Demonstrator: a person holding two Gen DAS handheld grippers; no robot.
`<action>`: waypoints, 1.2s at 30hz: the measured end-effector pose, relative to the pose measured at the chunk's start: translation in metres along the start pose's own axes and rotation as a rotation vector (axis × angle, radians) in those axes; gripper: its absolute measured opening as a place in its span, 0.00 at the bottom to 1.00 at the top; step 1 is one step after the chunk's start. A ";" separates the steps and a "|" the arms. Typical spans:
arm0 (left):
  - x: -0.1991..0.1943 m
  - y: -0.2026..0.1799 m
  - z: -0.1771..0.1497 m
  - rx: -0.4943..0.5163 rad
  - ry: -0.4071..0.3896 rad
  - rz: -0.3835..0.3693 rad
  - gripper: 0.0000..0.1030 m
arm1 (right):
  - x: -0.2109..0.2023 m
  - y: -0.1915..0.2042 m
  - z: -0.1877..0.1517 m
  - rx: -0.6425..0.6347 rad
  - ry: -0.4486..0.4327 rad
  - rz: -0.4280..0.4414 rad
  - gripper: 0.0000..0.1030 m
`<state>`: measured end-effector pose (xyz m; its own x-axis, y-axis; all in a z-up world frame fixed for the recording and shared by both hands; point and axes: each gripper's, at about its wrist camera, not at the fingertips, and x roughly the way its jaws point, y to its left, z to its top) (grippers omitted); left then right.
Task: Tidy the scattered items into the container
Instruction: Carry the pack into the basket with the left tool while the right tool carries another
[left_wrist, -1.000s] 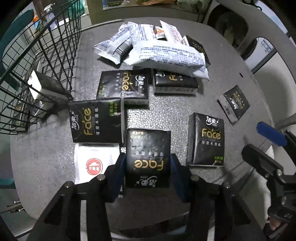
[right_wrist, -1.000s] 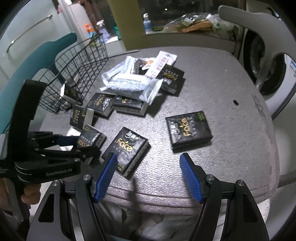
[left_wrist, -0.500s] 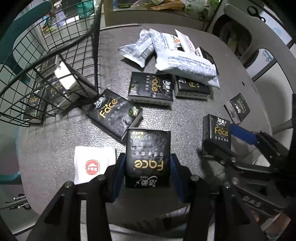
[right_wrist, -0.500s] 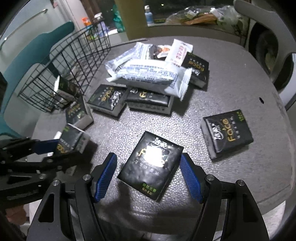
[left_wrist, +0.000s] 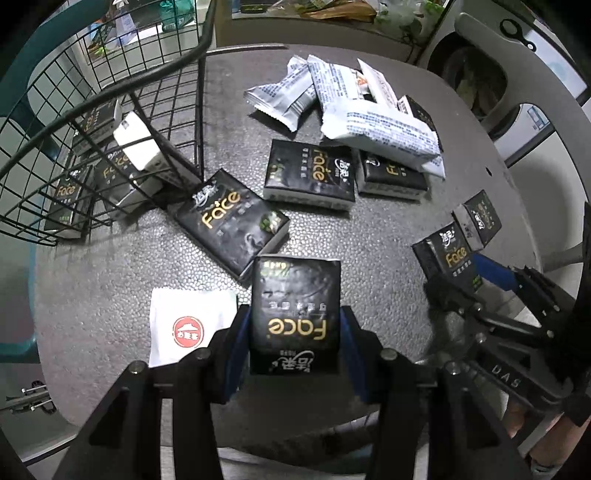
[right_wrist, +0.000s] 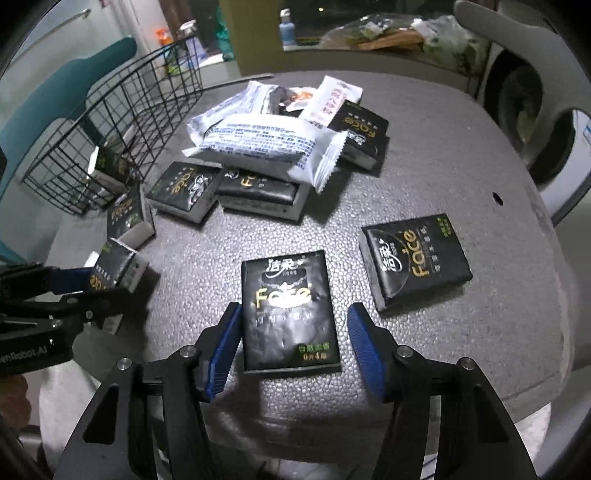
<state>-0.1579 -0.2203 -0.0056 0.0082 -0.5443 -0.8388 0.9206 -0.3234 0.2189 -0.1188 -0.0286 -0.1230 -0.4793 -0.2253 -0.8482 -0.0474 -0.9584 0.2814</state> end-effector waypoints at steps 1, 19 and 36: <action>0.000 0.000 -0.001 -0.001 0.000 0.002 0.50 | 0.000 0.002 0.000 -0.015 -0.001 -0.002 0.49; -0.035 -0.005 -0.001 -0.008 -0.039 0.007 0.50 | -0.040 0.016 0.014 -0.056 -0.089 0.096 0.46; -0.152 0.077 0.081 -0.131 -0.293 0.112 0.50 | -0.081 0.156 0.122 -0.282 -0.257 0.263 0.46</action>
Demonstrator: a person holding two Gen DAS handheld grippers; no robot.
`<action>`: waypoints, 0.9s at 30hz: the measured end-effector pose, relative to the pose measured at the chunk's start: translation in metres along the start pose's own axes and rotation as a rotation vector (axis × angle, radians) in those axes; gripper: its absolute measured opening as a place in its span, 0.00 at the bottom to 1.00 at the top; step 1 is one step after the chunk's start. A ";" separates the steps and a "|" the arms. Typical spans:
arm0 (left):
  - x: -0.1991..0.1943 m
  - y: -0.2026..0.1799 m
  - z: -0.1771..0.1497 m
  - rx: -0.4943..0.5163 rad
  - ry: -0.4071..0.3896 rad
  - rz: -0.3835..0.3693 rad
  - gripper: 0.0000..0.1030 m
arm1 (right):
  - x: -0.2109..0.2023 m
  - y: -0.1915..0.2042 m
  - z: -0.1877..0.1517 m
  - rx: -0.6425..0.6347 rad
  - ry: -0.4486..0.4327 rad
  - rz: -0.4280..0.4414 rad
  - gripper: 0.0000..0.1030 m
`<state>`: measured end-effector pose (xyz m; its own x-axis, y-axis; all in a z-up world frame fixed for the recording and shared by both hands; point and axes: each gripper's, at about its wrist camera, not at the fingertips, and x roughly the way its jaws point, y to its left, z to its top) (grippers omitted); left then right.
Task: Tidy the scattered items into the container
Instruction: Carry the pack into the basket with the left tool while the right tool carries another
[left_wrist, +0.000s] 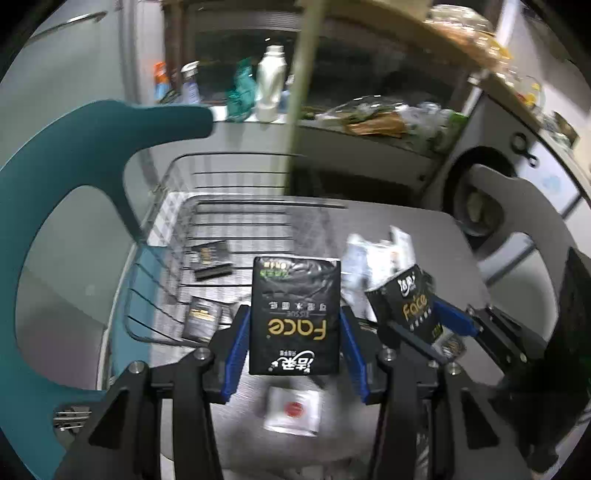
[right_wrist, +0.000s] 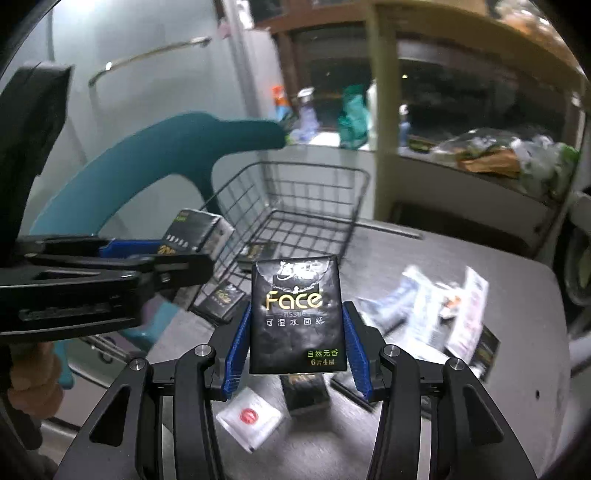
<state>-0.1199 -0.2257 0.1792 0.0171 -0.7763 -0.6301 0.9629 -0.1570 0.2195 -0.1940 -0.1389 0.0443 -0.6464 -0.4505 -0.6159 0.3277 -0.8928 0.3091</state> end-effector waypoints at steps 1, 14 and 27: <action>0.006 0.008 0.003 -0.009 0.009 0.019 0.50 | 0.008 0.004 0.002 -0.005 0.014 -0.004 0.46; 0.034 0.041 0.001 -0.045 0.052 0.073 0.58 | 0.032 0.010 0.007 0.000 0.038 -0.060 0.57; 0.016 0.019 -0.017 -0.016 0.068 0.058 0.60 | -0.014 -0.025 -0.025 0.061 0.016 -0.075 0.57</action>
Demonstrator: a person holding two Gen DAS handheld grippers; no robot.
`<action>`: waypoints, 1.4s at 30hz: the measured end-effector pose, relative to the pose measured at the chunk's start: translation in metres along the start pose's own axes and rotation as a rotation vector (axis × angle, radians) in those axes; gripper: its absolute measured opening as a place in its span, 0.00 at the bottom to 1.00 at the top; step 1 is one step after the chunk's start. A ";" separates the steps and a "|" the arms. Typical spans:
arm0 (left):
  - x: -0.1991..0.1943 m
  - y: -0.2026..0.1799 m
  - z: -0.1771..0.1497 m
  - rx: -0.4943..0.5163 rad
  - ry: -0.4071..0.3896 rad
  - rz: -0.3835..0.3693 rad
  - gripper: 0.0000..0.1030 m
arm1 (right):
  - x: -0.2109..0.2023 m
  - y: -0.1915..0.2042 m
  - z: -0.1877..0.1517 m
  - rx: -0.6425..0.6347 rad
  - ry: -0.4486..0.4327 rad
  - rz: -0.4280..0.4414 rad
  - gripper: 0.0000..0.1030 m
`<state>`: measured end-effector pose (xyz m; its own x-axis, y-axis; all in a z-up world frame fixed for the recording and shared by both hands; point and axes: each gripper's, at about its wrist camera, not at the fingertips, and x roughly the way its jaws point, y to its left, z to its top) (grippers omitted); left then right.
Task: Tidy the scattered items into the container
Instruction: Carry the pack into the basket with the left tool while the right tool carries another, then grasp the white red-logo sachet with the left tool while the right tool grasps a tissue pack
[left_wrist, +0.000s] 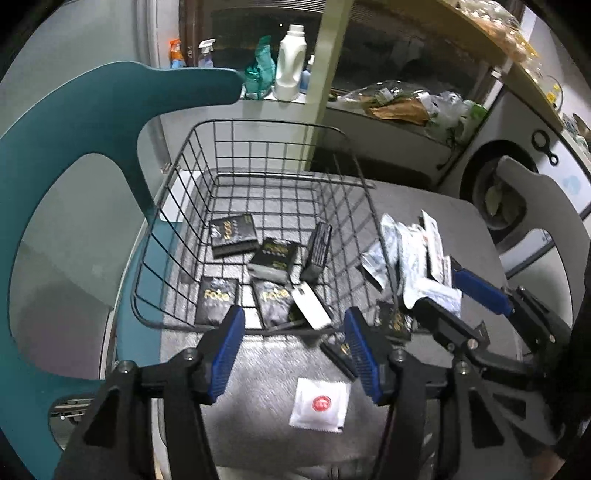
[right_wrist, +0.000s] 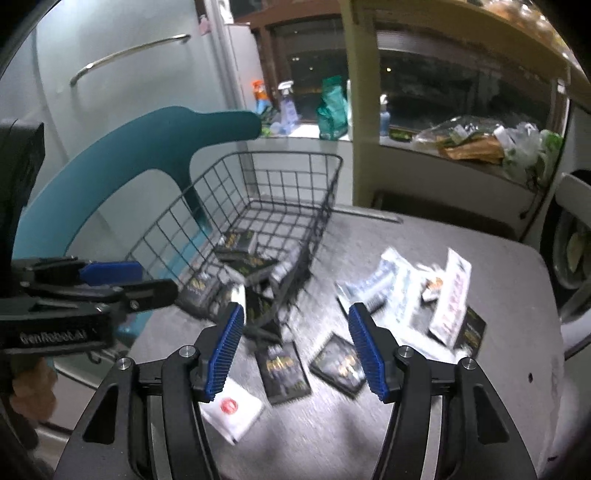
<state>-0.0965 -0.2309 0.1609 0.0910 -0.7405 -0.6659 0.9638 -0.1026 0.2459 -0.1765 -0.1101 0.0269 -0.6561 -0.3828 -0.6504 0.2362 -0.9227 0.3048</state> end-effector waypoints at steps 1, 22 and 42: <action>-0.001 -0.004 -0.005 0.009 0.005 0.000 0.60 | -0.003 -0.004 -0.007 0.001 0.005 -0.006 0.57; 0.105 -0.047 -0.112 0.135 0.275 0.117 0.61 | -0.019 -0.102 -0.117 0.164 0.140 -0.110 0.57; 0.092 -0.044 -0.115 0.063 0.293 0.079 0.12 | -0.022 -0.115 -0.115 0.193 0.122 -0.150 0.57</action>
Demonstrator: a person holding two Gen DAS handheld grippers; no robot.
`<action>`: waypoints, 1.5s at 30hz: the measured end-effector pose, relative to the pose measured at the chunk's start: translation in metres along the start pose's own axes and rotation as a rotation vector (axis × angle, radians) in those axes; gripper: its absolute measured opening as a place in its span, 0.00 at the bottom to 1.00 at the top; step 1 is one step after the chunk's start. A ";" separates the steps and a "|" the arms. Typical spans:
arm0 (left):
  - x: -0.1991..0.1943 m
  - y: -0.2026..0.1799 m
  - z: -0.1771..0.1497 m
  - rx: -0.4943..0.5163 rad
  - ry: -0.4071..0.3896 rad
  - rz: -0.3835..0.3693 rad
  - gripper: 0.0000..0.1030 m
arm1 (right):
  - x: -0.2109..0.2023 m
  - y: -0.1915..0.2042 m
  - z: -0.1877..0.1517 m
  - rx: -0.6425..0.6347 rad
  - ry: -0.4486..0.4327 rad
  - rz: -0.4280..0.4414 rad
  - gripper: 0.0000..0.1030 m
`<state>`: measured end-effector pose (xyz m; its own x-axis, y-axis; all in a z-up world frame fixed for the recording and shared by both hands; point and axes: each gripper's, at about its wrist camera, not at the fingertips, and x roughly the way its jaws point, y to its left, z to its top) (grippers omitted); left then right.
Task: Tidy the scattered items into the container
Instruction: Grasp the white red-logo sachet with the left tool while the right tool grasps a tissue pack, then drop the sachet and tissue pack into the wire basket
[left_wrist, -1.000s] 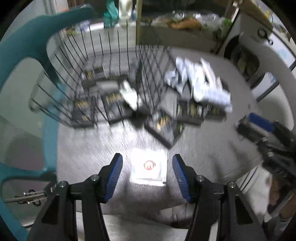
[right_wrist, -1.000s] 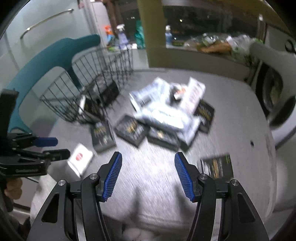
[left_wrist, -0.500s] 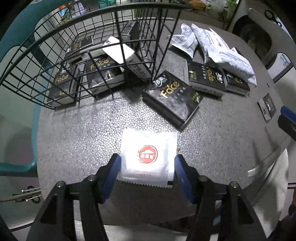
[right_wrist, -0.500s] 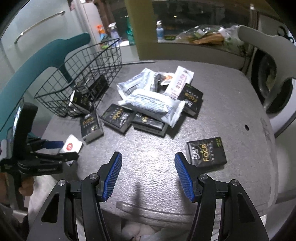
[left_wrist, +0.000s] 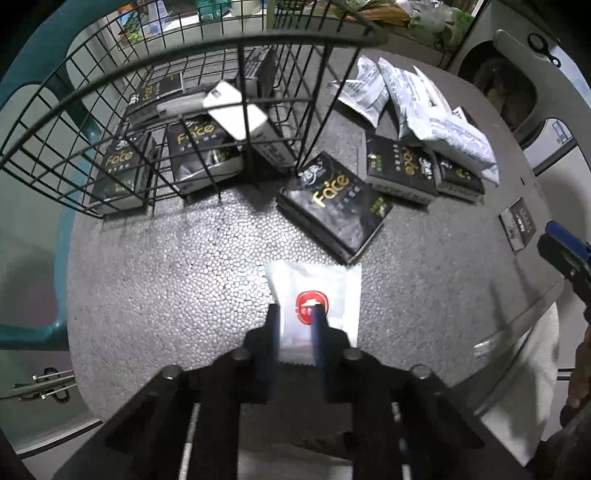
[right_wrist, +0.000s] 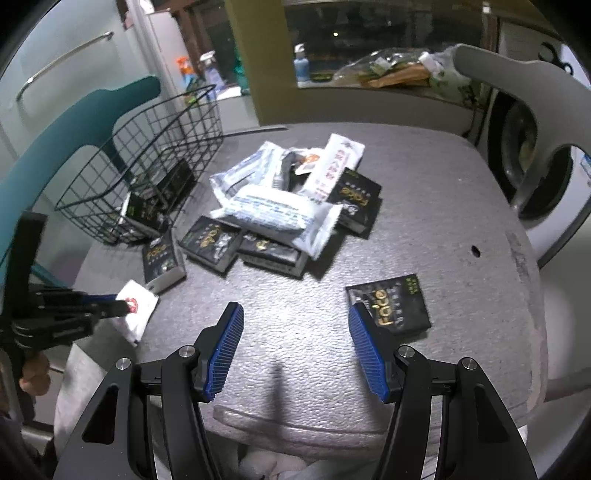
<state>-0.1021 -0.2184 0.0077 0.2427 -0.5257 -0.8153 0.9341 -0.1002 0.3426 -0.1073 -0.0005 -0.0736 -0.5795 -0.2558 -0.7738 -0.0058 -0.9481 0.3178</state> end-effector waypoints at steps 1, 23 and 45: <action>-0.002 -0.001 0.000 0.003 -0.003 0.001 0.11 | 0.000 -0.003 0.000 0.006 0.000 -0.009 0.57; -0.046 -0.079 0.032 0.047 -0.035 -0.055 0.04 | 0.006 -0.054 0.002 0.085 -0.009 -0.111 0.59; -0.046 -0.082 0.038 0.023 -0.015 -0.050 0.04 | 0.043 -0.054 -0.002 0.044 0.034 -0.114 0.61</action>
<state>-0.2001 -0.2179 0.0346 0.1916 -0.5321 -0.8247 0.9387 -0.1459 0.3123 -0.1303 0.0391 -0.1256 -0.5452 -0.1543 -0.8240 -0.1060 -0.9624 0.2503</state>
